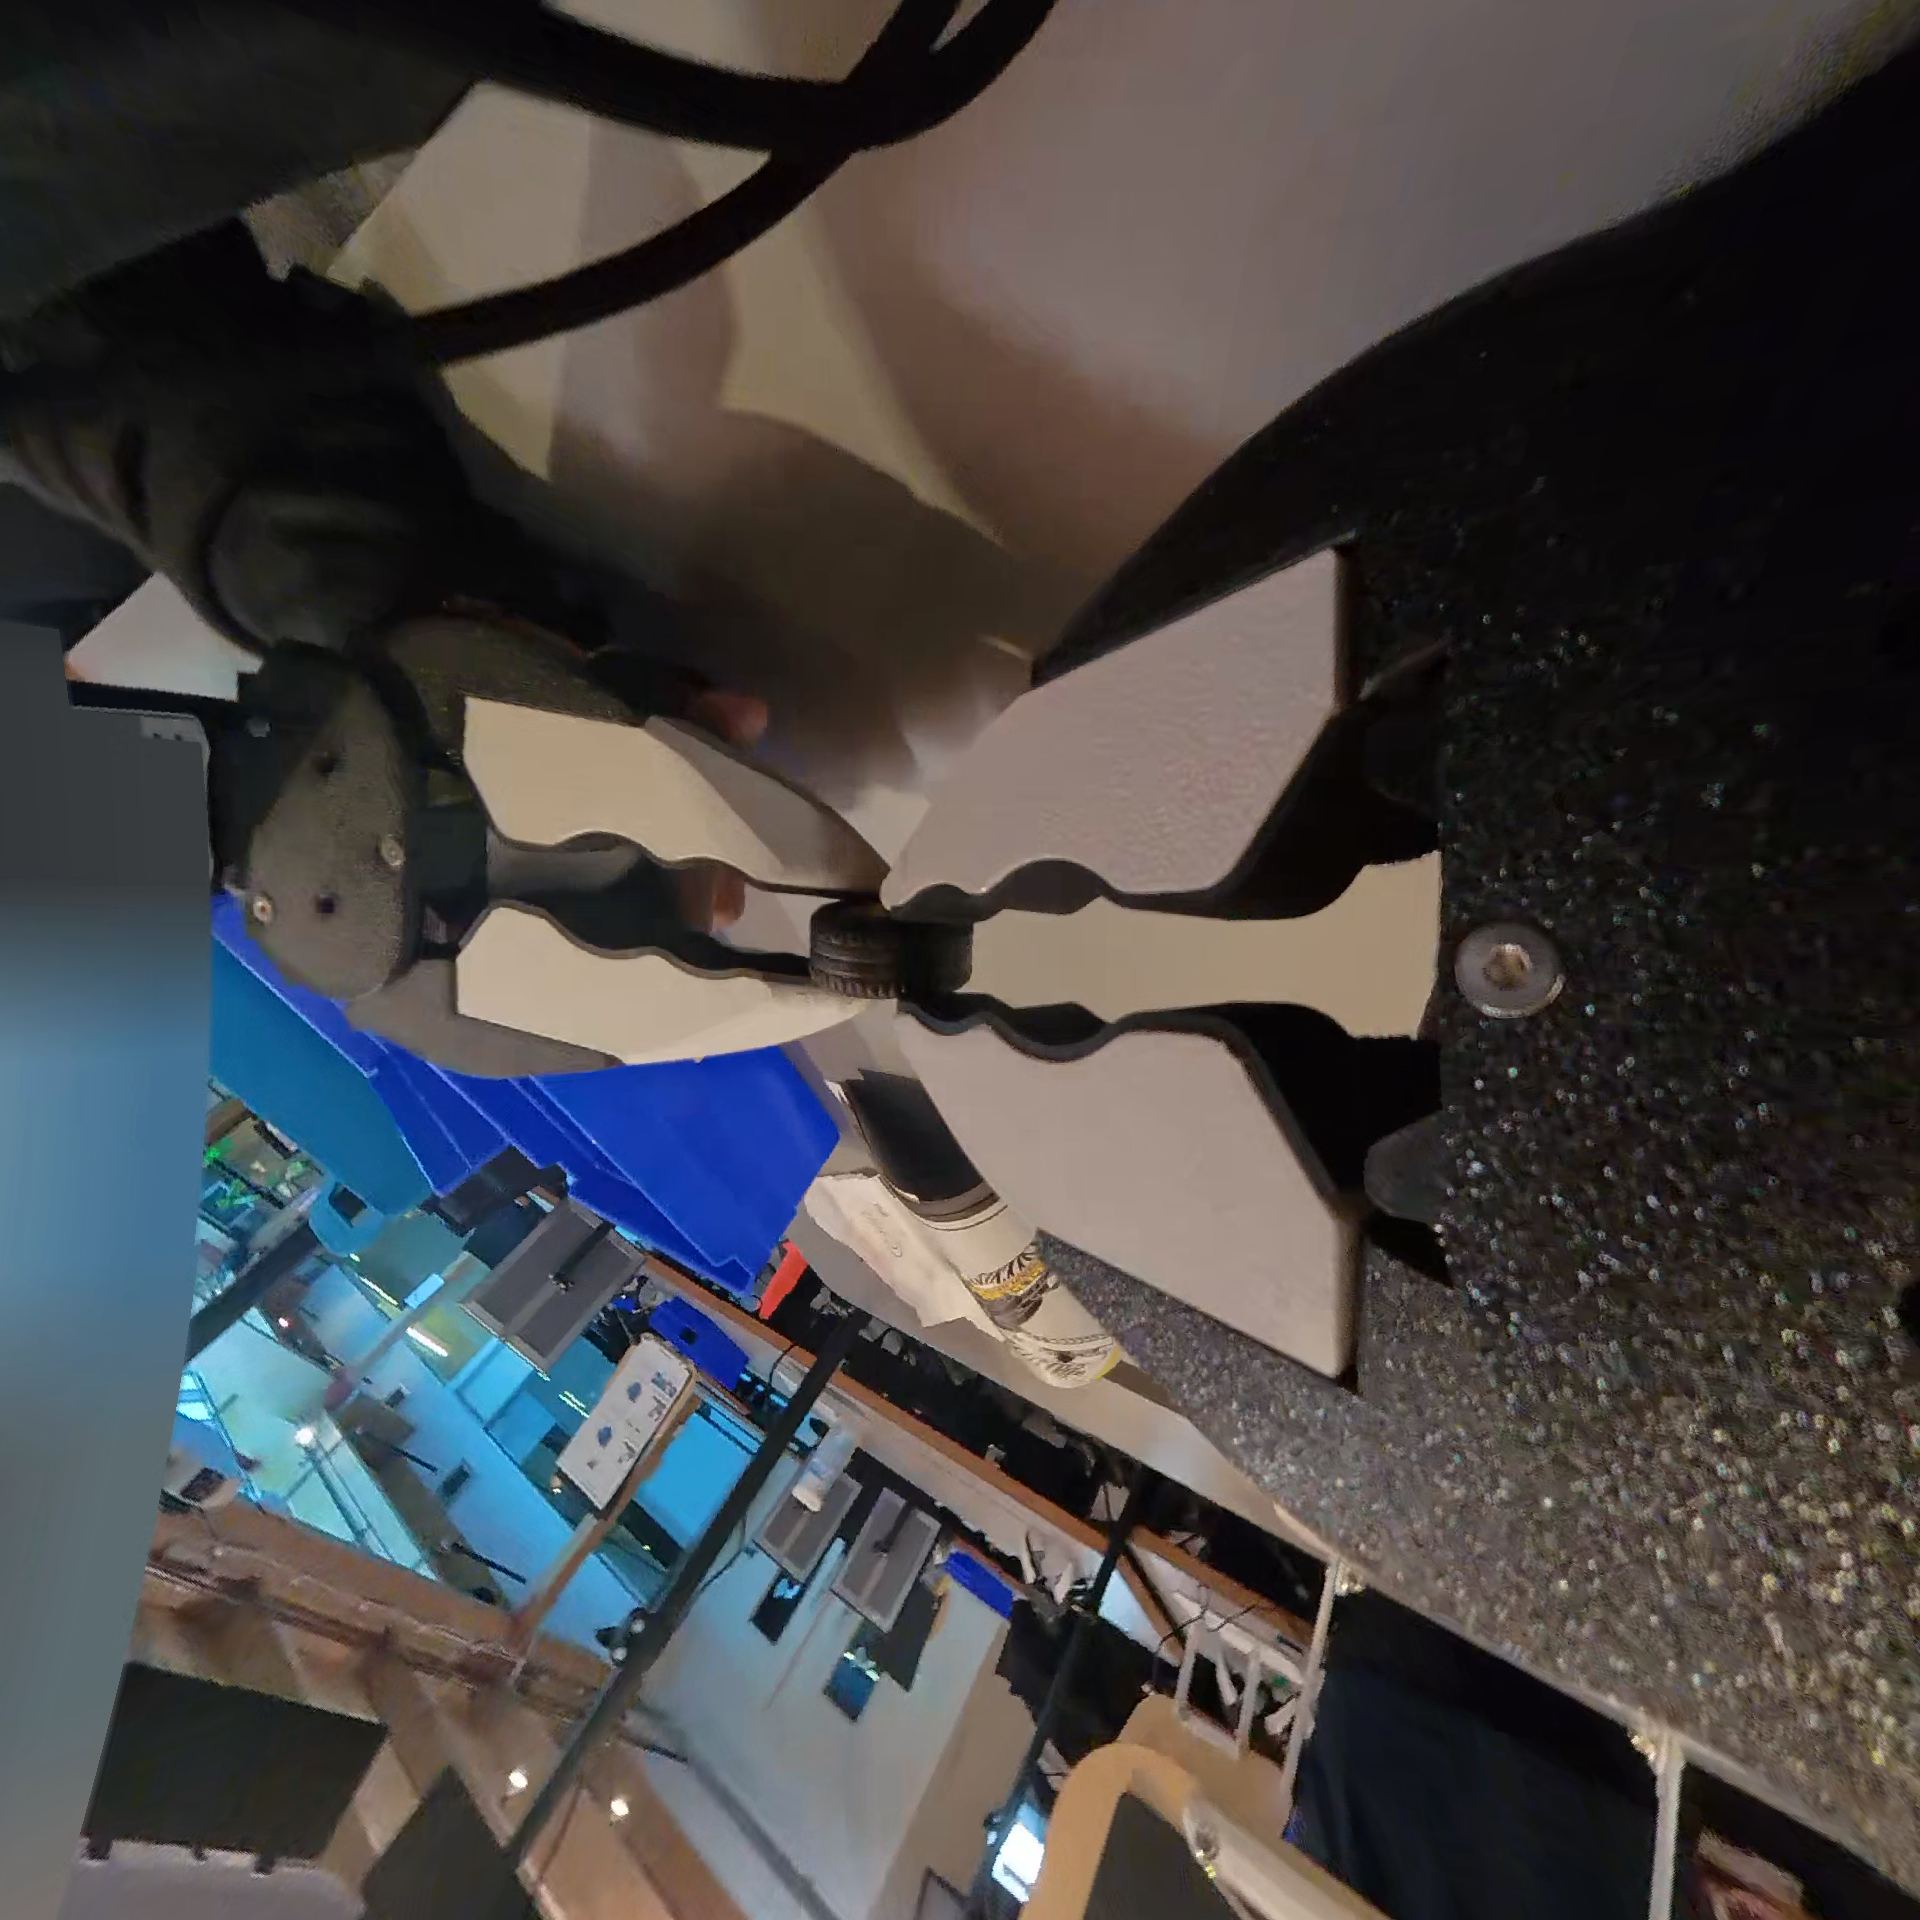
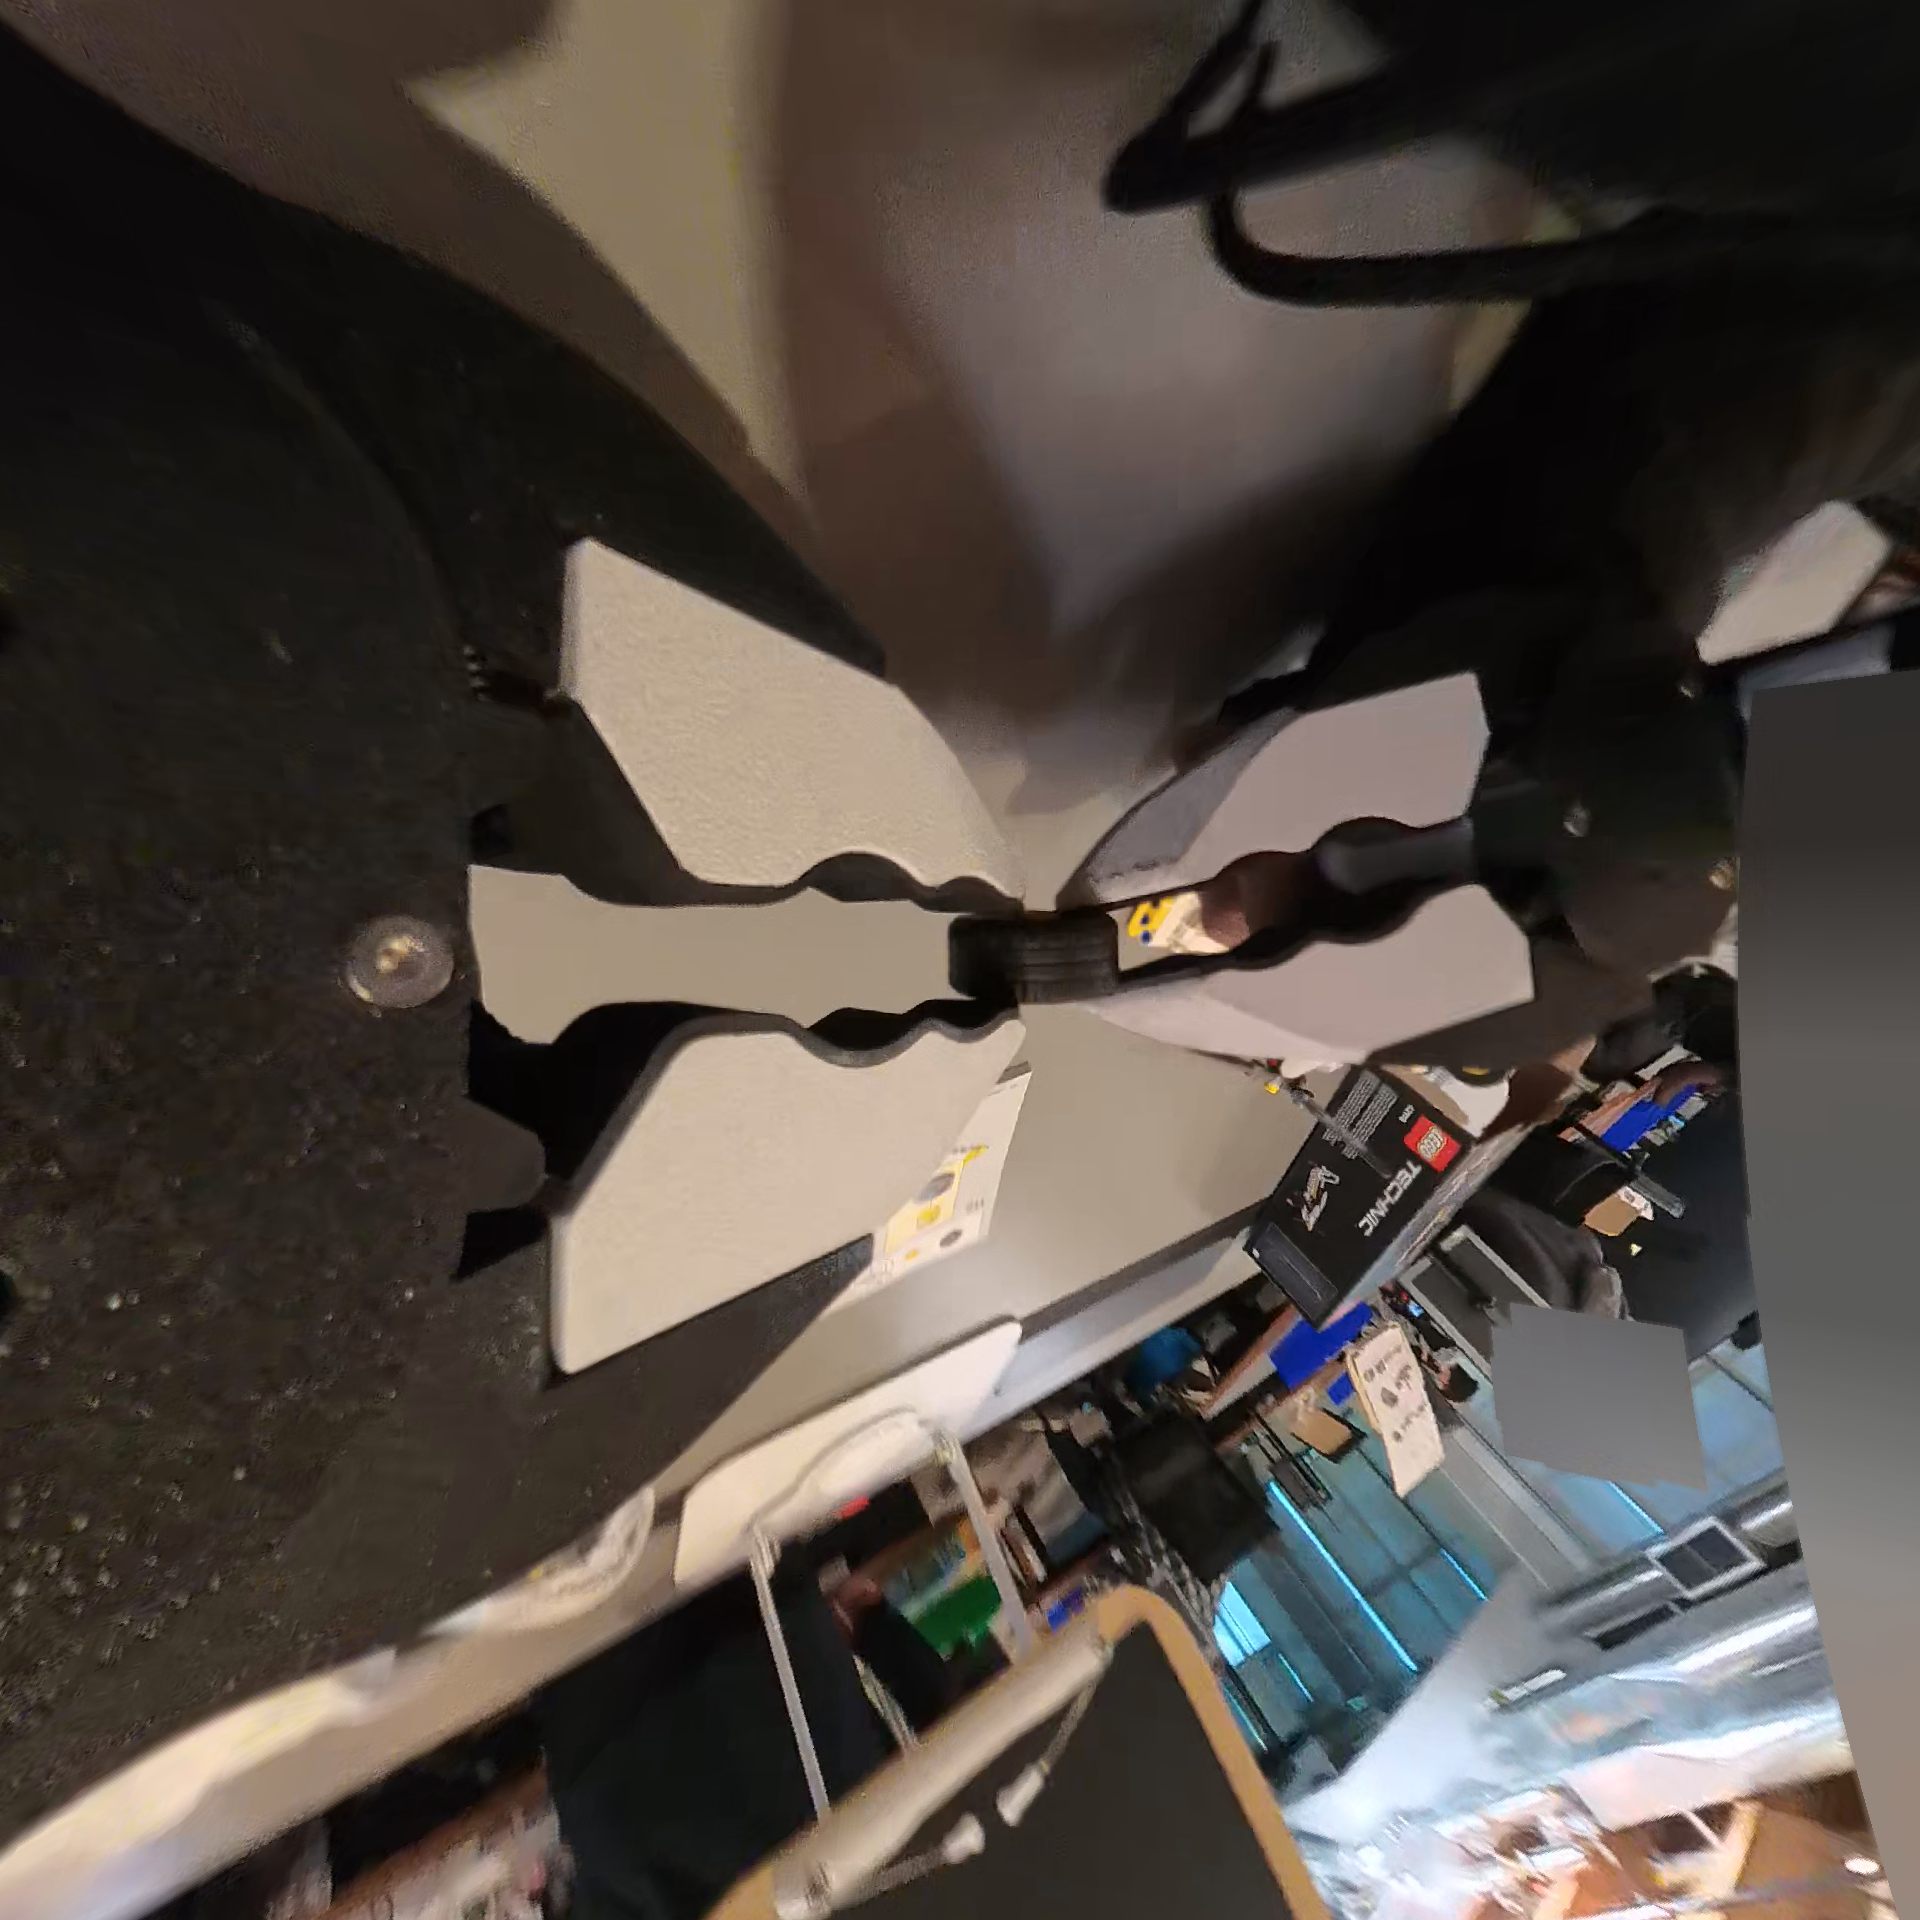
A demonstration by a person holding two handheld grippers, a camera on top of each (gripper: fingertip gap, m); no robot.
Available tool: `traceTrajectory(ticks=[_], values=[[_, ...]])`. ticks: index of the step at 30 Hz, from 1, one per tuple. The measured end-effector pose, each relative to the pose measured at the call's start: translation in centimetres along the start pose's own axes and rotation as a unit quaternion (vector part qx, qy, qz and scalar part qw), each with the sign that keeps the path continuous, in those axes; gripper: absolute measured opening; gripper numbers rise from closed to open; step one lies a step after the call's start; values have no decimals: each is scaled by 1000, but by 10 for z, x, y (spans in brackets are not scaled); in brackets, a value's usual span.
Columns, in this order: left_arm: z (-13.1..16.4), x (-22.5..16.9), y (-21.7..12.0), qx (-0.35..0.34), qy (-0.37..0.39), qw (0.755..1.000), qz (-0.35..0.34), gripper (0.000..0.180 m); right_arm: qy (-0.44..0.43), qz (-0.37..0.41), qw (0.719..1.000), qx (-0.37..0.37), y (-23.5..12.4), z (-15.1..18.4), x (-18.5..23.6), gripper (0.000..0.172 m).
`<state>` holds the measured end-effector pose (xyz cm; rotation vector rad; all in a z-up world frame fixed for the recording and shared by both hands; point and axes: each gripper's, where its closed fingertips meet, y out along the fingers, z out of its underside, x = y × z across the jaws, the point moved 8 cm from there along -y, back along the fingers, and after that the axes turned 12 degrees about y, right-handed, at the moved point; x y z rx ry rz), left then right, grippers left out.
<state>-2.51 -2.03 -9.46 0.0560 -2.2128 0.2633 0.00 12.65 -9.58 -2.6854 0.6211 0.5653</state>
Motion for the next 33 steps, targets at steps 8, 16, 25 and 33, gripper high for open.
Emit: traceTrajectory(ticks=[8,16,25,33], values=[[-1,-7,0,-10,38,999,23,14,-62,-2,998,11,-1,3,10,14],[3,-10,3,10,66,998,13,24,-86,9,996,1,-2,1,13,14],[1,-14,7,46,124,991,-2,15,-112,38,993,23,2,4,16,14],[3,-16,7,76,169,983,-10,15,-122,83,986,71,11,5,19,19]])
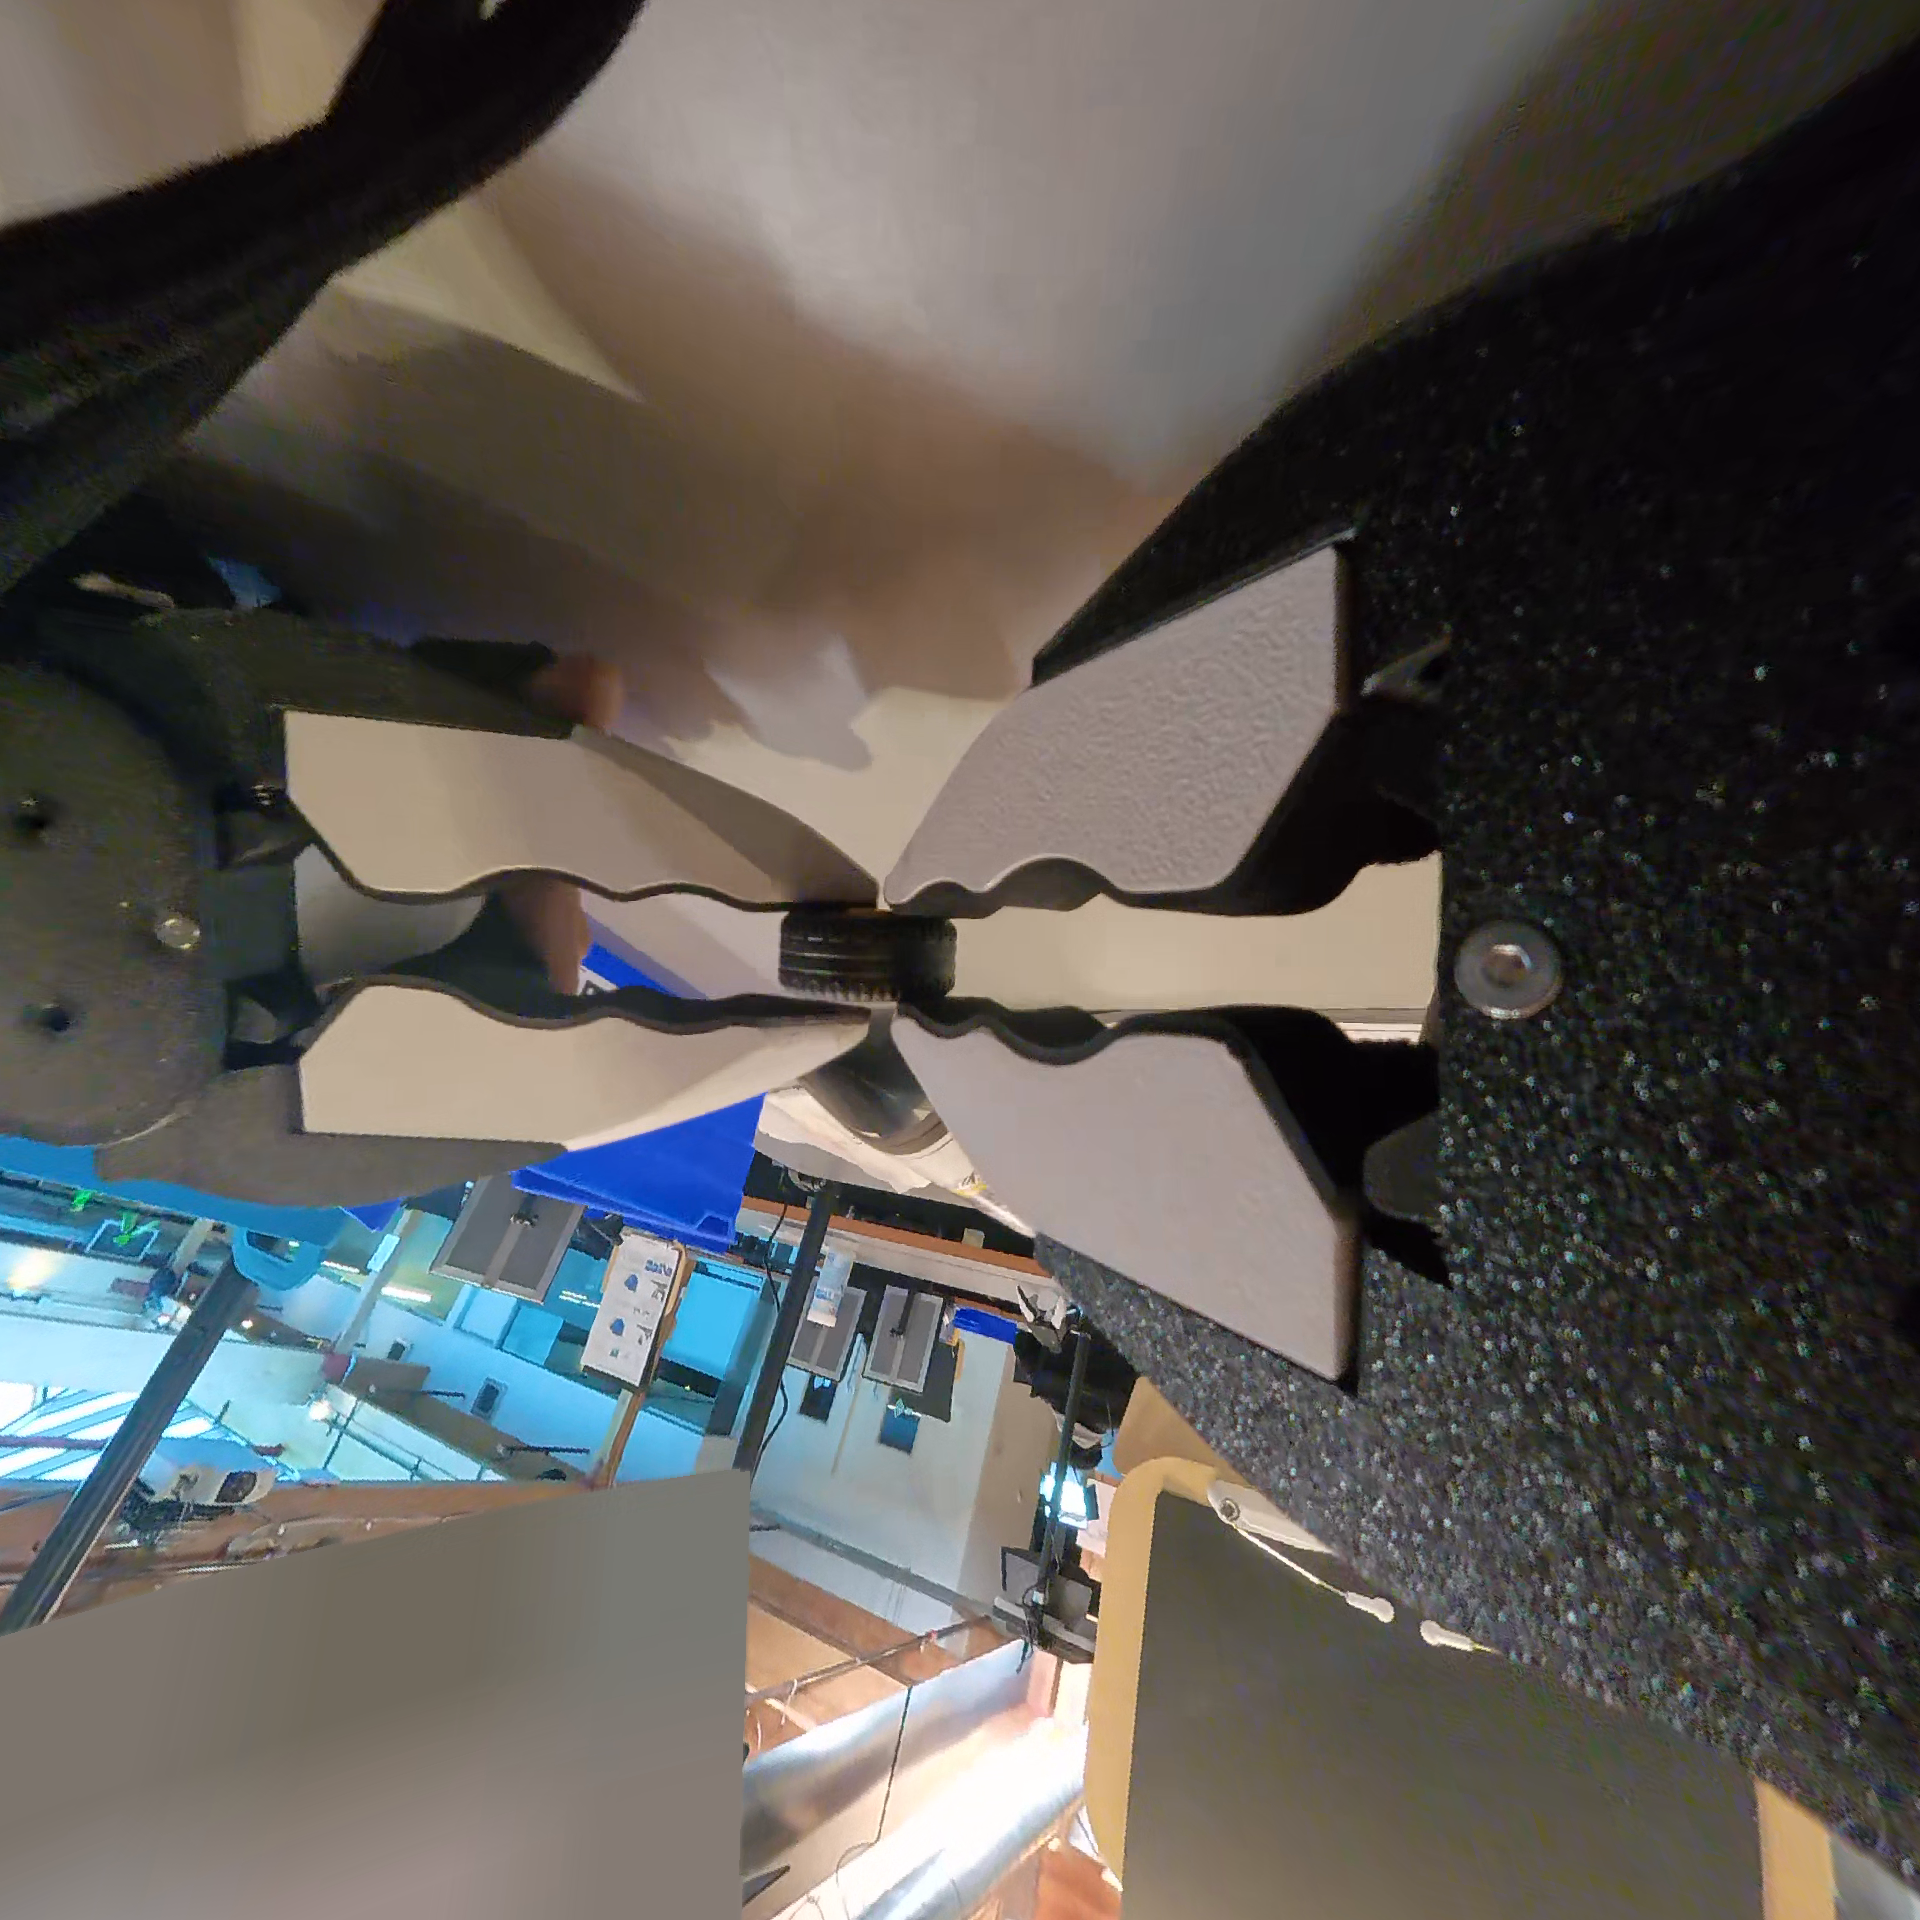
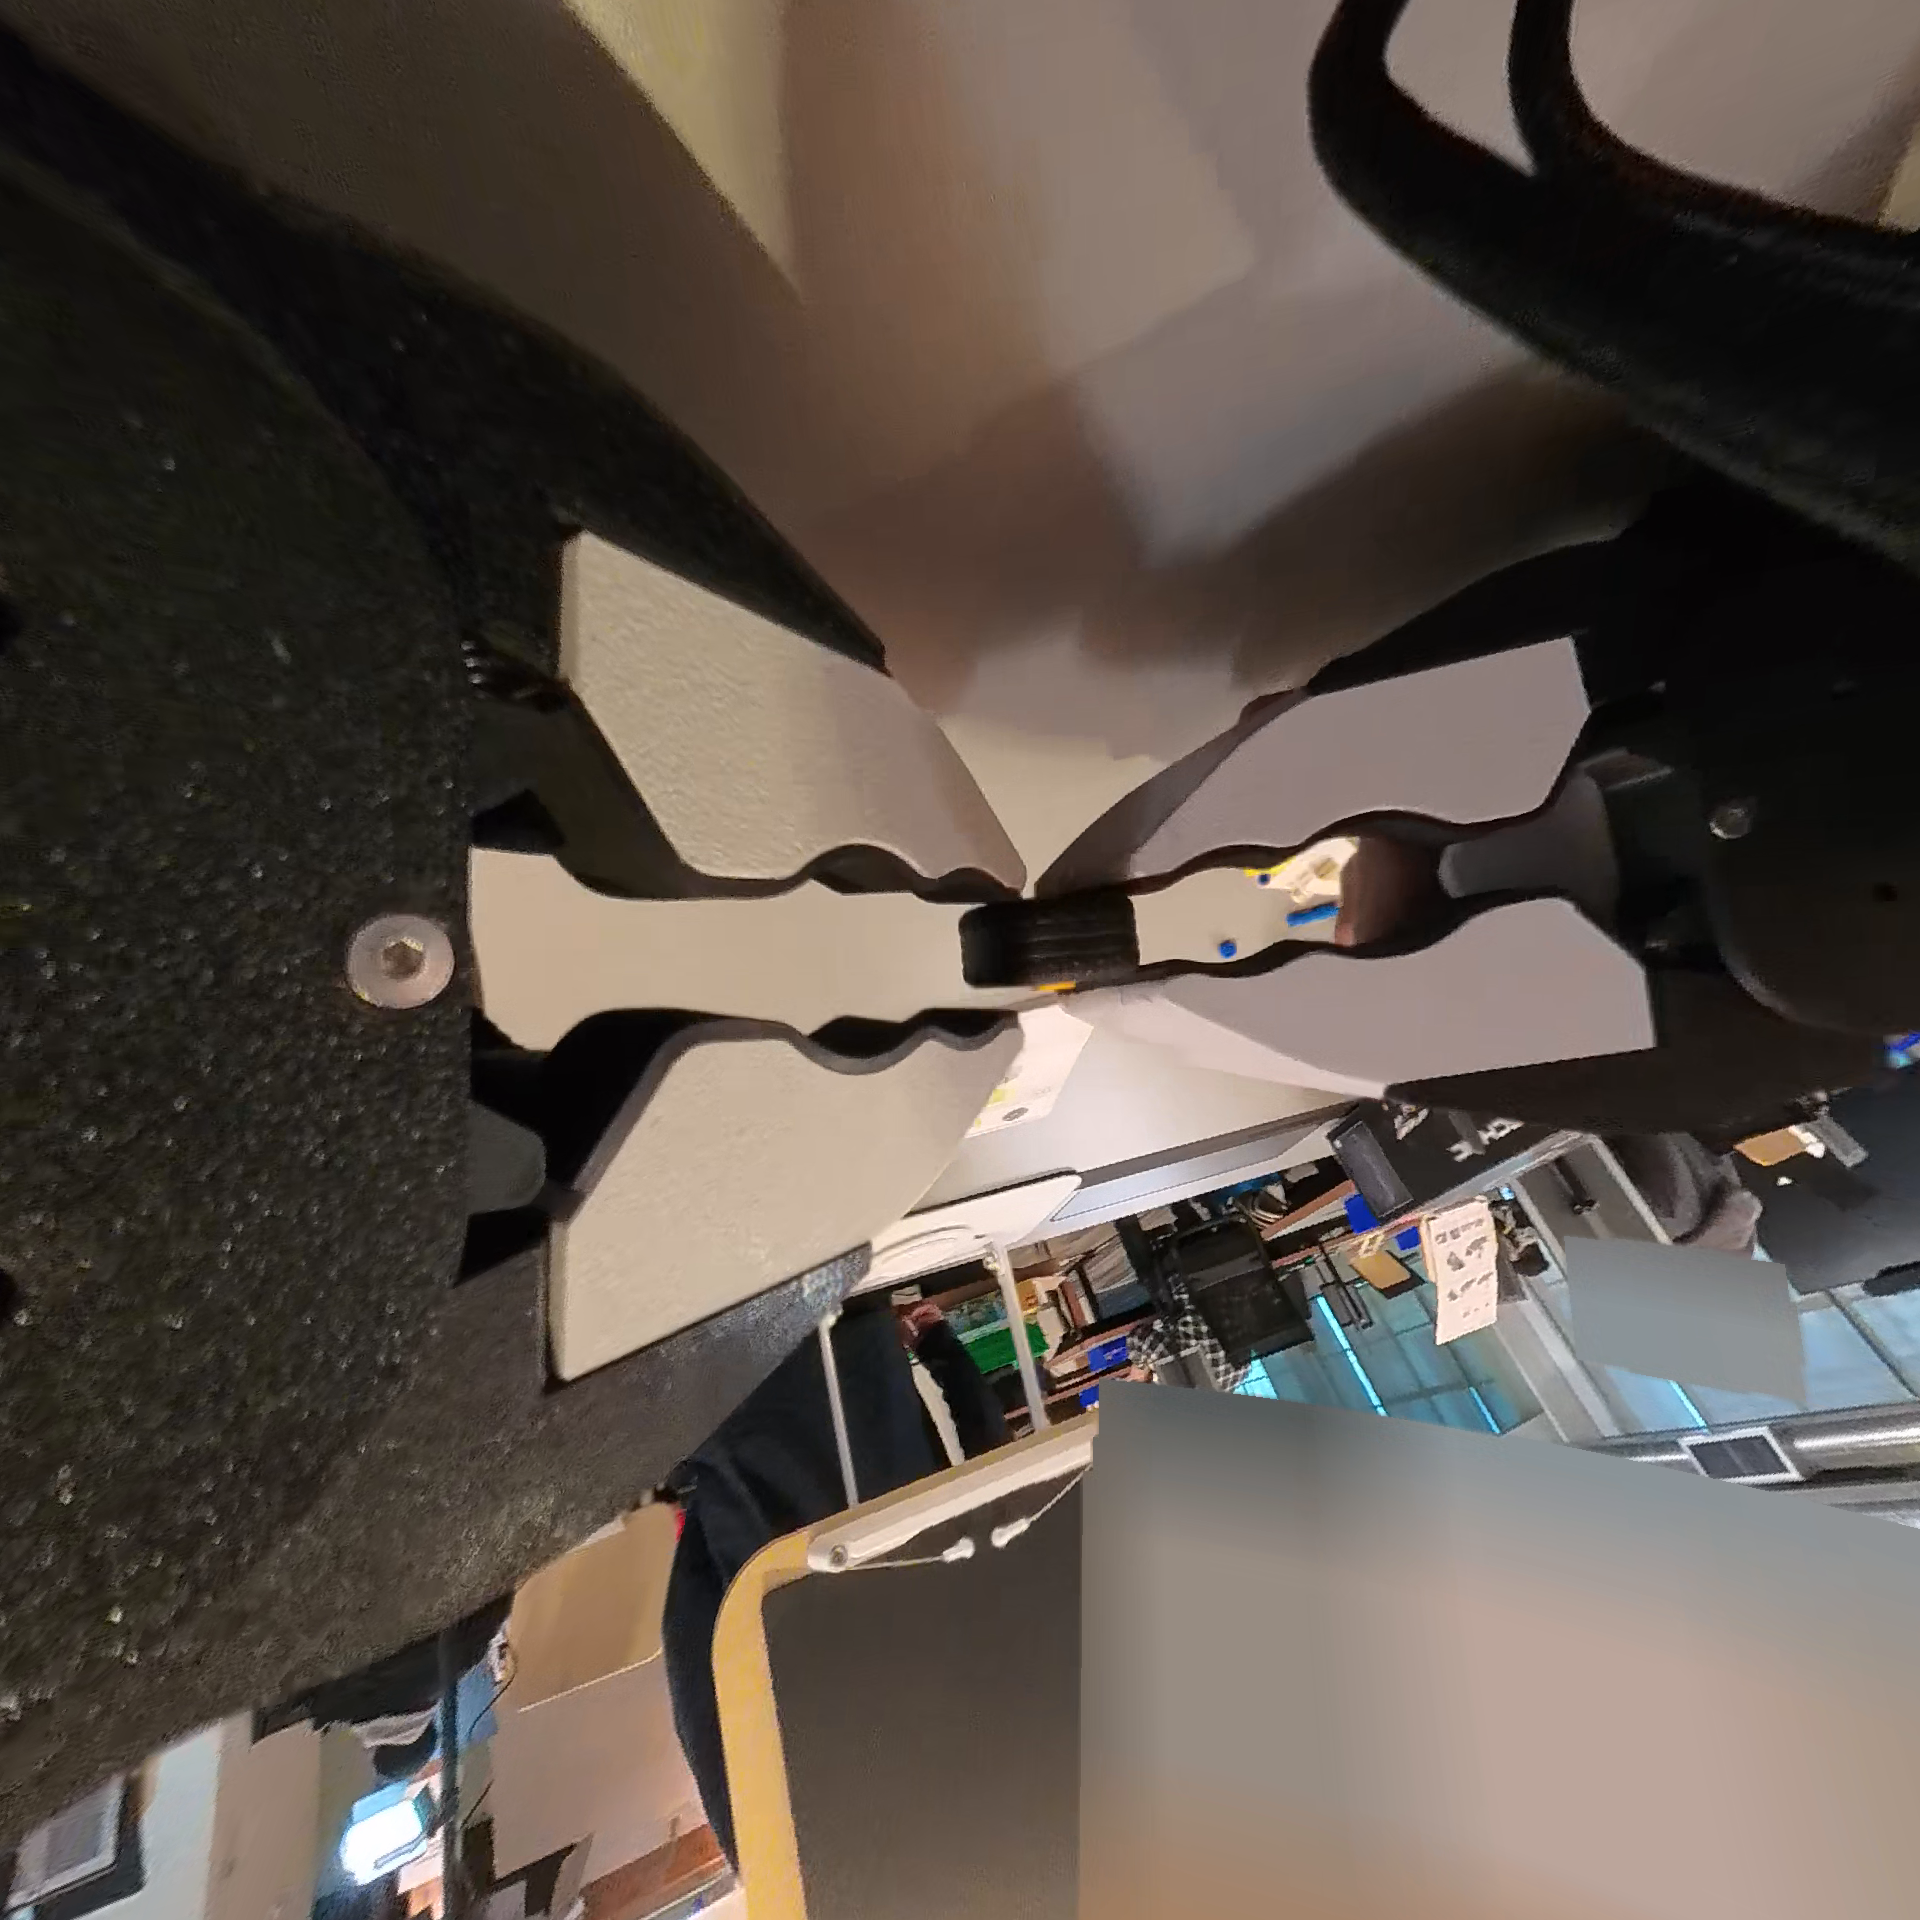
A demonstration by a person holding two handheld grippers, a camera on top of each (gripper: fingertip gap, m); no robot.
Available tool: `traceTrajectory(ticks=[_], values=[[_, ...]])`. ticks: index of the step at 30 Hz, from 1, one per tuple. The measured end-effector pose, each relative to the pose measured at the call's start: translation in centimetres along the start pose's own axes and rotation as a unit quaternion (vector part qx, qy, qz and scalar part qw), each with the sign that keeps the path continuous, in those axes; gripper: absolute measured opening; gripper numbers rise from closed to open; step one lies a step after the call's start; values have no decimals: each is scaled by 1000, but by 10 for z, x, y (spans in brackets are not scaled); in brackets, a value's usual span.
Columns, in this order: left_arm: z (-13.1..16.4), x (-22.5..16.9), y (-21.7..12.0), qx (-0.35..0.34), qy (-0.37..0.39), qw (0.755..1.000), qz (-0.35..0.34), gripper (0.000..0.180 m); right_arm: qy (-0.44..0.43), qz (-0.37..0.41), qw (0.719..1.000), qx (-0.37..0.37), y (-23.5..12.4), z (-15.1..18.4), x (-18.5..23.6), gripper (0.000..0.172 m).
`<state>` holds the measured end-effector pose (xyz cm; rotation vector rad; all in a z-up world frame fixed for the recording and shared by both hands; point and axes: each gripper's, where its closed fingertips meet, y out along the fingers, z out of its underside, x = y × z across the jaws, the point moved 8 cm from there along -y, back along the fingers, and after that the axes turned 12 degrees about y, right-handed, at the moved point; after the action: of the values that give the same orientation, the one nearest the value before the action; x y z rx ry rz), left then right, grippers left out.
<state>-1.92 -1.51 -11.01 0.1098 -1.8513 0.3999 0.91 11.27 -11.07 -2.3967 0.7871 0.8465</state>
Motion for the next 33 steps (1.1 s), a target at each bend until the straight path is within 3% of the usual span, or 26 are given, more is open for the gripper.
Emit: traceTrajectory(ticks=[17,33], values=[[-1,-6,3,5,10,999,33,15,-26,4,998,62,10,6,11,15],[-1,-8,10,42,15,999,13,15,-36,34,994,97,10,5,7,14]])
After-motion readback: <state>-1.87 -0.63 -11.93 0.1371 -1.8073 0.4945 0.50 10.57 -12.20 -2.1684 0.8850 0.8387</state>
